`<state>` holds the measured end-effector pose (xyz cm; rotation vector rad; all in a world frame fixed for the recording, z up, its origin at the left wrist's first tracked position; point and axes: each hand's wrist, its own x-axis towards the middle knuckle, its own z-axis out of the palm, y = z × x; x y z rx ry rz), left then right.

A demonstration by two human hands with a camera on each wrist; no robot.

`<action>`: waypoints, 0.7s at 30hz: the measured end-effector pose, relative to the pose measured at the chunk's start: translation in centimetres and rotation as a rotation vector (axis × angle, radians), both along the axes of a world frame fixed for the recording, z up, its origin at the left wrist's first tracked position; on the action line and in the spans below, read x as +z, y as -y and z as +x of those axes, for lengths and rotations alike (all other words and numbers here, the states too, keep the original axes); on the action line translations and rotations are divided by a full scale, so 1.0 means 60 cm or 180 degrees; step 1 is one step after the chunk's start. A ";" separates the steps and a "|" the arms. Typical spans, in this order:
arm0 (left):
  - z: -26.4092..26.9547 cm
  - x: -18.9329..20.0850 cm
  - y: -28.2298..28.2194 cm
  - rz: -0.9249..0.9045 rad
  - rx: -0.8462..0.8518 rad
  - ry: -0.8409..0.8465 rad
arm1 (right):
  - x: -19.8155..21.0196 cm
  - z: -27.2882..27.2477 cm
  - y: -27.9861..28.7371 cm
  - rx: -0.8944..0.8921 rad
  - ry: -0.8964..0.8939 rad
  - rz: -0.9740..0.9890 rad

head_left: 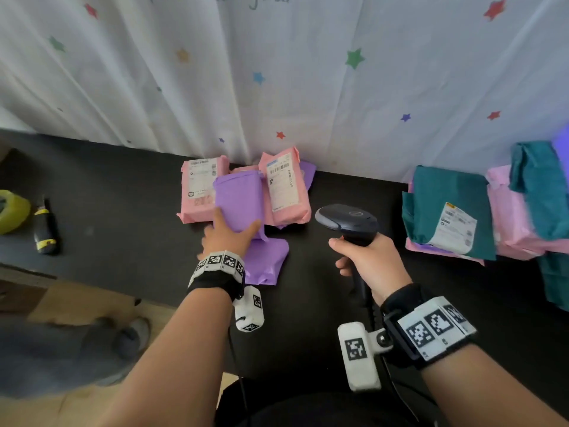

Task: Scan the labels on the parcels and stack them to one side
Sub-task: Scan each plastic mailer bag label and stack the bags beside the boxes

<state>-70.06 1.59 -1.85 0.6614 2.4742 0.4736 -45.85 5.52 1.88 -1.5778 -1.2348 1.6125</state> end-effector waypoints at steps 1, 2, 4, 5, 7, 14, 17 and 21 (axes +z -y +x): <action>-0.003 -0.007 0.002 0.0086 0.0008 0.0206 | -0.003 -0.009 0.002 -0.0030 0.0010 -0.0005; -0.004 -0.013 0.004 0.0145 0.0007 0.0306 | -0.006 -0.016 0.003 -0.0059 0.0021 -0.0015; -0.001 -0.019 0.007 0.0197 -0.0027 0.0325 | -0.011 -0.027 0.008 -0.0090 0.0052 -0.0043; 0.003 -0.020 0.007 0.0216 -0.0064 0.0319 | -0.013 -0.030 0.011 -0.0103 0.0066 -0.0057; 0.012 -0.020 0.010 0.0265 -0.0165 0.0332 | -0.015 -0.032 0.016 -0.0137 0.0089 -0.0085; 0.094 -0.020 0.018 0.0251 -0.0915 0.0210 | -0.010 0.000 0.026 -0.0231 0.0214 -0.0108; 0.144 -0.023 0.019 0.0224 -0.1167 0.0148 | -0.007 0.032 0.028 -0.0323 0.0275 -0.0101; 0.193 -0.031 0.020 0.0160 -0.1507 0.0064 | -0.003 0.079 0.032 -0.0404 0.0358 -0.0113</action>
